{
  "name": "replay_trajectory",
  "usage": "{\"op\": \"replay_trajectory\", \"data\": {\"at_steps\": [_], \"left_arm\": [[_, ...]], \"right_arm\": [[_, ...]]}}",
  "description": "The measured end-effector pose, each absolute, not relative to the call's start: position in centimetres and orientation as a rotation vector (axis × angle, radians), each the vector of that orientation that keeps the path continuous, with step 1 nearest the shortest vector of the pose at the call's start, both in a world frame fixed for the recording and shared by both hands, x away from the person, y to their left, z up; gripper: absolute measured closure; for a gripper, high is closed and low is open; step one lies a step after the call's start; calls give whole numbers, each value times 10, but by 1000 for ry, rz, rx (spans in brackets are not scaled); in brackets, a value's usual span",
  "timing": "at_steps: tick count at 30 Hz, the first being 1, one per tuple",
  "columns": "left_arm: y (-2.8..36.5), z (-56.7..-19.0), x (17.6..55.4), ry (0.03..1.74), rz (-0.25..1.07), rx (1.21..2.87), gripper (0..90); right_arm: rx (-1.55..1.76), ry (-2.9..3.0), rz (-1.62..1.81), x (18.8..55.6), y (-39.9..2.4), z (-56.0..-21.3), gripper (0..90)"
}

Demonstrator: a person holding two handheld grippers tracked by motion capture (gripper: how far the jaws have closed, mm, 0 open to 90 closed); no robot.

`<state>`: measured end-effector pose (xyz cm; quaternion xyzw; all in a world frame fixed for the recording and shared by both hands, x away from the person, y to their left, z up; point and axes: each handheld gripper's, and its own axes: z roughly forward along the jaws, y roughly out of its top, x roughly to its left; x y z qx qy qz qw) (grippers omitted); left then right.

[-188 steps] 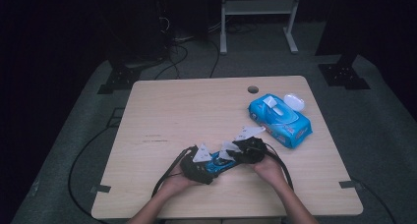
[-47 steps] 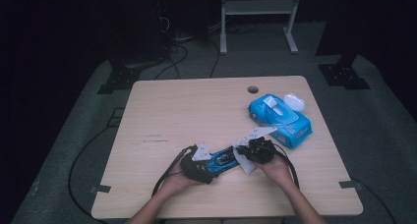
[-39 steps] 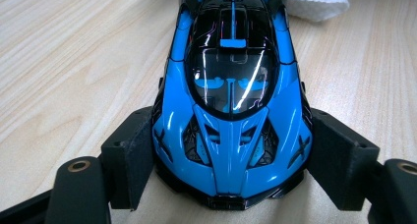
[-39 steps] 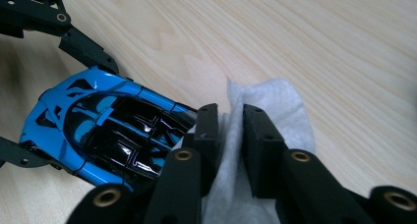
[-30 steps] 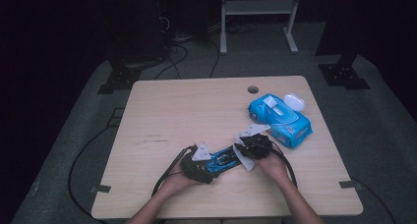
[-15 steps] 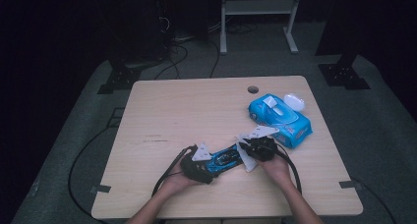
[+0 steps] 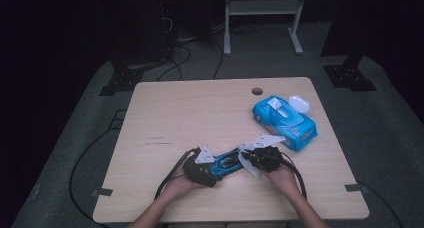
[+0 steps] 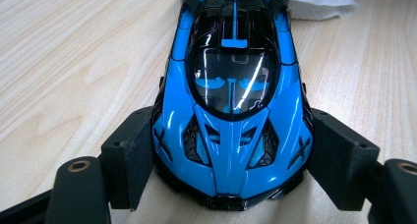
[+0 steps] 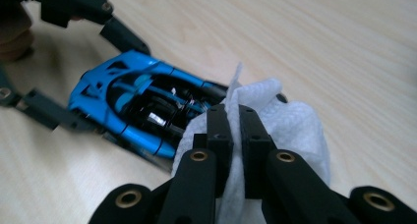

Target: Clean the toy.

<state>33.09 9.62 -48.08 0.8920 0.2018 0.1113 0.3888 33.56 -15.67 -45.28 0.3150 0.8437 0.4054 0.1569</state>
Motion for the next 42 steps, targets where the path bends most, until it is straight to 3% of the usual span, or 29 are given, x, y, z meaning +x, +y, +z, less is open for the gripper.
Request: {"op": "replay_trajectory", "data": {"at_steps": [8, 18, 22, 27, 33, 36, 42], "left_arm": [[96, -481, 331, 509, 282, 2270, 256], [96, -481, 331, 514, 279, 2267, 256], [96, -481, 331, 514, 276, 2265, 257], [96, -481, 331, 516, 280, 2263, 257], [96, -481, 331, 523, 276, 2260, 257], [96, -481, 331, 523, 274, 2256, 257], [96, -481, 331, 513, 281, 2262, 257]], "right_arm": [[947, 2436, 1172, 333, -169, -450, 854], [751, 2625, 1281, 322, -93, -458, 854], [702, 2631, 1246, 323, -81, -458, 854], [826, 2561, 1238, 336, -99, -450, 855], [707, 2661, 1205, 330, -59, -458, 854], [711, 2634, 1169, 335, -60, -456, 854], [888, 2482, 1144, 358, -104, -448, 855]]}}
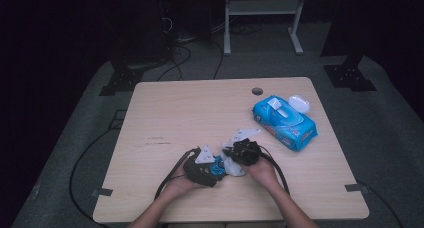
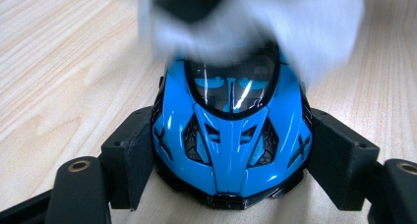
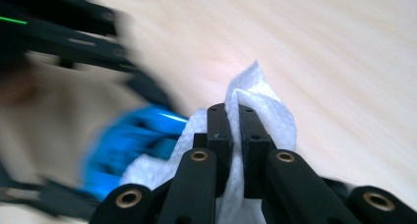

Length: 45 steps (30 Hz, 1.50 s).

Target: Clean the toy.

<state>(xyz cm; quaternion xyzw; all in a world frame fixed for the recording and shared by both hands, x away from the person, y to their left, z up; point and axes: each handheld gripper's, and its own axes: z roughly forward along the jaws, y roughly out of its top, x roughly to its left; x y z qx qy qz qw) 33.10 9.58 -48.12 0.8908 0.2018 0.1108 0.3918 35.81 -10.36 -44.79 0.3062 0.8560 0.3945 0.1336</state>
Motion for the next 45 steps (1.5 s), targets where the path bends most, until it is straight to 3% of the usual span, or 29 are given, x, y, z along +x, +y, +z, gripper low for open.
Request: {"op": "replay_trajectory", "data": {"at_steps": [7, 18, 29, 40, 45], "left_arm": [[96, -481, 331, 508, 281, 2265, 257], [97, -475, 333, 528, 227, 2286, 235], [117, -468, 345, 647, 39, 2128, 205], [114, -476, 348, 697, -15, 2128, 238], [114, -476, 349, 682, -11, 2130, 249]], "right_arm": [[1059, 2407, 1140, 372, -150, -449, 855], [1018, 2527, 1233, 336, -175, -448, 854], [961, 2510, 1222, 331, -175, -452, 855], [904, 2620, 1077, 321, -172, -472, 853], [896, 2533, 1204, 323, -174, -450, 855]]}}
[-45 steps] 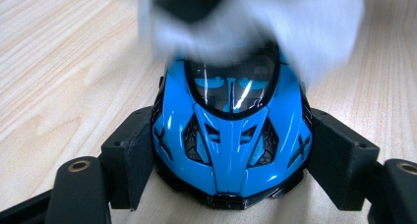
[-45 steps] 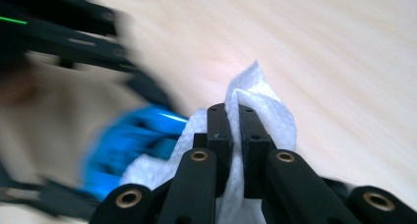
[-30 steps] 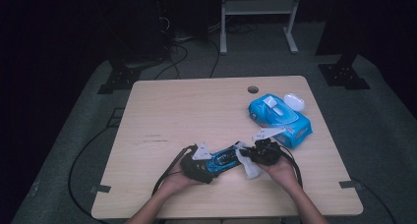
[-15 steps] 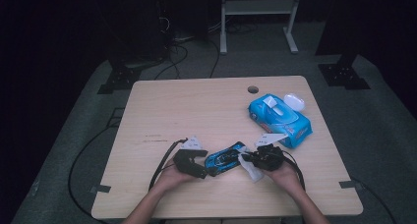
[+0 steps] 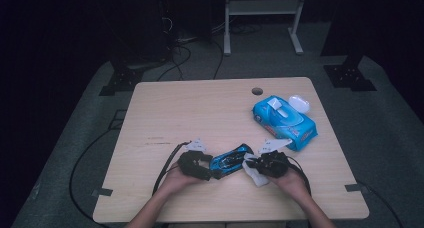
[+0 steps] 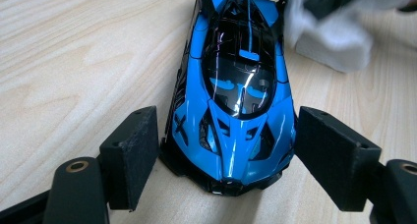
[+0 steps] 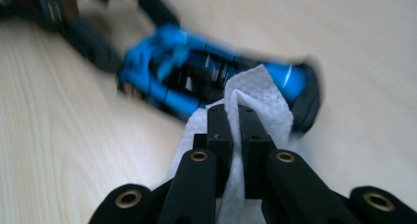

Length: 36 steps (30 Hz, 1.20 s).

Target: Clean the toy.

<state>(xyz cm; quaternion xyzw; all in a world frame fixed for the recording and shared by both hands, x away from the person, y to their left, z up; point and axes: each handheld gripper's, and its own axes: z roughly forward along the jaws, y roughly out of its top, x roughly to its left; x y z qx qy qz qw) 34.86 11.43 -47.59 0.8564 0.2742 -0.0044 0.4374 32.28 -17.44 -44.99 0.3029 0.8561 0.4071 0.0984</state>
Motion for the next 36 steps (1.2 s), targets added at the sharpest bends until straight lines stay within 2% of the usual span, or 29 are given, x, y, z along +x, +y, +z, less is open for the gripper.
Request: {"op": "replay_trajectory", "data": {"at_steps": [4, 7, 10, 21, 36], "left_arm": [[114, -475, 348, 671, 0, 2134, 261], [114, -475, 347, 670, 4, 2136, 263], [114, -475, 348, 670, -1, 2137, 262], [115, -478, 352, 717, -66, 2113, 234], [113, -475, 349, 668, -21, 2126, 251]], "right_arm": [[923, 2466, 1278, 334, -177, -432, 854], [935, 2472, 1252, 340, -176, -433, 854], [945, 2538, 1168, 348, -172, -450, 853], [870, 2468, 1189, 334, -172, -459, 859], [828, 2433, 1208, 324, -177, -462, 864]]}}
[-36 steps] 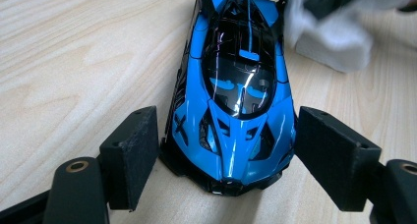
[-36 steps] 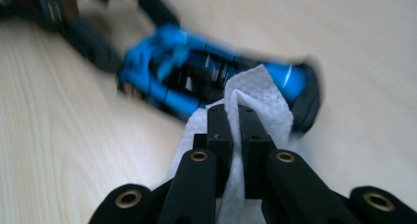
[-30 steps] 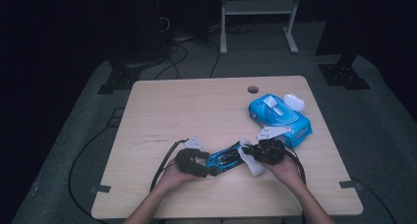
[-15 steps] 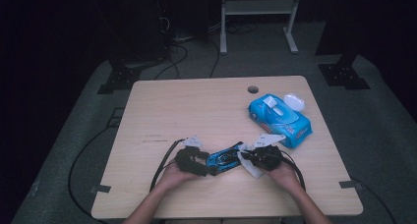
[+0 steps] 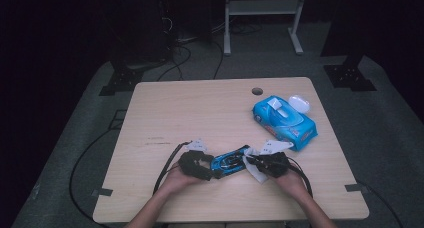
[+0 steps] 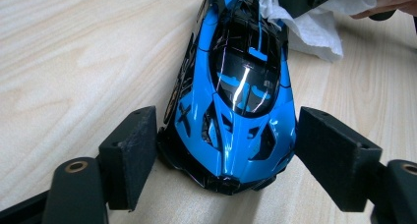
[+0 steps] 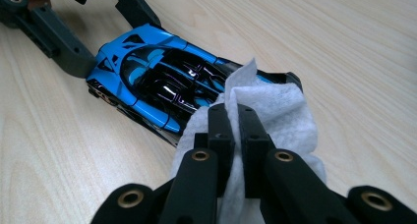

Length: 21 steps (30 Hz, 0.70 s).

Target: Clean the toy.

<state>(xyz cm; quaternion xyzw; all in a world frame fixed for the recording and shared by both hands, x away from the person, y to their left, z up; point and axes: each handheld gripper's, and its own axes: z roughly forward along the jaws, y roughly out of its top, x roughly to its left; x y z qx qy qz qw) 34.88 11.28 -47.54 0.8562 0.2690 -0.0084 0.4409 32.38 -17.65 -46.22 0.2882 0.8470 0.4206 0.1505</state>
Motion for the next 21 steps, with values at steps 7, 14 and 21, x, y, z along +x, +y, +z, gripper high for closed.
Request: {"op": "replay_trajectory", "data": {"at_steps": [7, 14, 21], "left_arm": [[112, -475, 347, 647, -11, 2137, 257], [112, -474, 346, 639, -11, 2132, 278], [113, -474, 346, 642, -13, 2109, 320]], "right_arm": [[823, 2428, 1213, 319, -178, -463, 864], [816, 2425, 1220, 315, -181, -463, 865], [804, 2417, 1225, 309, -182, -464, 865]]}}
